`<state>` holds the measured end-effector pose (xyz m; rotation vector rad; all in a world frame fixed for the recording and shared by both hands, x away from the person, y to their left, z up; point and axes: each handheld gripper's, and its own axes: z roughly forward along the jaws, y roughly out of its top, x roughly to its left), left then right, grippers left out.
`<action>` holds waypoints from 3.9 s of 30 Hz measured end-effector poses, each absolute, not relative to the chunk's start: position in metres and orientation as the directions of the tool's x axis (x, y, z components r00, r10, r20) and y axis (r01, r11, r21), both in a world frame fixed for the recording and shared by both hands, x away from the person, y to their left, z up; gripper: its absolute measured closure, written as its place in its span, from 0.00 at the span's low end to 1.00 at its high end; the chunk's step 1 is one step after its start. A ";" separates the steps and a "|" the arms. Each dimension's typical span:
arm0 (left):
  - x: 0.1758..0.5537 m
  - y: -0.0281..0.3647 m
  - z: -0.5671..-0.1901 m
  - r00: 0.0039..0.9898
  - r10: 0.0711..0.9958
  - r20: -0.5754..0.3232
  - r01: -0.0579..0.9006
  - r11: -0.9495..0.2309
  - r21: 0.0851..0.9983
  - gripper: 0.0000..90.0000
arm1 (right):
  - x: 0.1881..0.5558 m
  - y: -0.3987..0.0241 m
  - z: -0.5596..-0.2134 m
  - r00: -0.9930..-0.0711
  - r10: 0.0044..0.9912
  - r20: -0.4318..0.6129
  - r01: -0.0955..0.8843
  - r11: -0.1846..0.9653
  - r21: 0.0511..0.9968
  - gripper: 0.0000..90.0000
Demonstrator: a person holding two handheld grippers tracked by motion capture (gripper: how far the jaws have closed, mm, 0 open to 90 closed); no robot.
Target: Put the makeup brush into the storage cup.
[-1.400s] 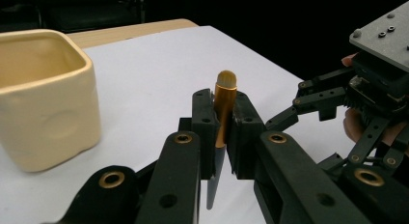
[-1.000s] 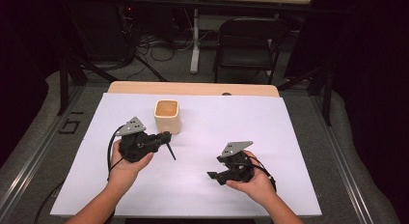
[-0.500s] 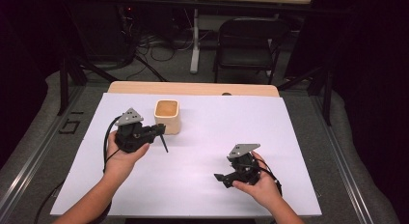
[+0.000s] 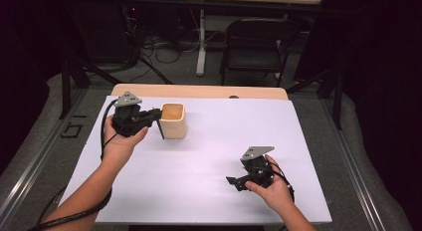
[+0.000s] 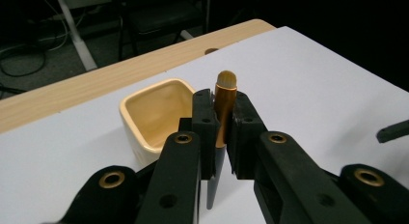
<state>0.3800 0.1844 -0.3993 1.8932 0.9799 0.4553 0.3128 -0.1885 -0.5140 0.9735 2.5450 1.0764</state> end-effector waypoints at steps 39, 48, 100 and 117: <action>0.439 0.156 -0.352 0.526 0.850 -0.019 0.460 -0.266 0.847 0.93 | 0.315 -0.188 -0.522 -0.762 0.644 0.066 0.501 0.523 0.690 0.18; 0.449 0.157 -0.358 0.495 0.868 -0.038 0.487 -0.241 0.840 0.93 | 0.315 -0.189 -0.523 -0.761 0.645 0.070 0.502 0.517 0.693 0.18; 0.463 0.136 -0.426 0.519 0.854 -0.042 0.573 -0.311 0.758 0.93 | 0.315 -0.190 -0.524 -0.765 0.640 0.069 0.502 0.526 0.686 0.19; 0.463 0.135 -0.438 0.520 0.854 -0.005 0.585 -0.352 0.731 0.93 | 0.315 -0.189 -0.525 -0.766 0.638 0.071 0.497 0.519 0.696 0.19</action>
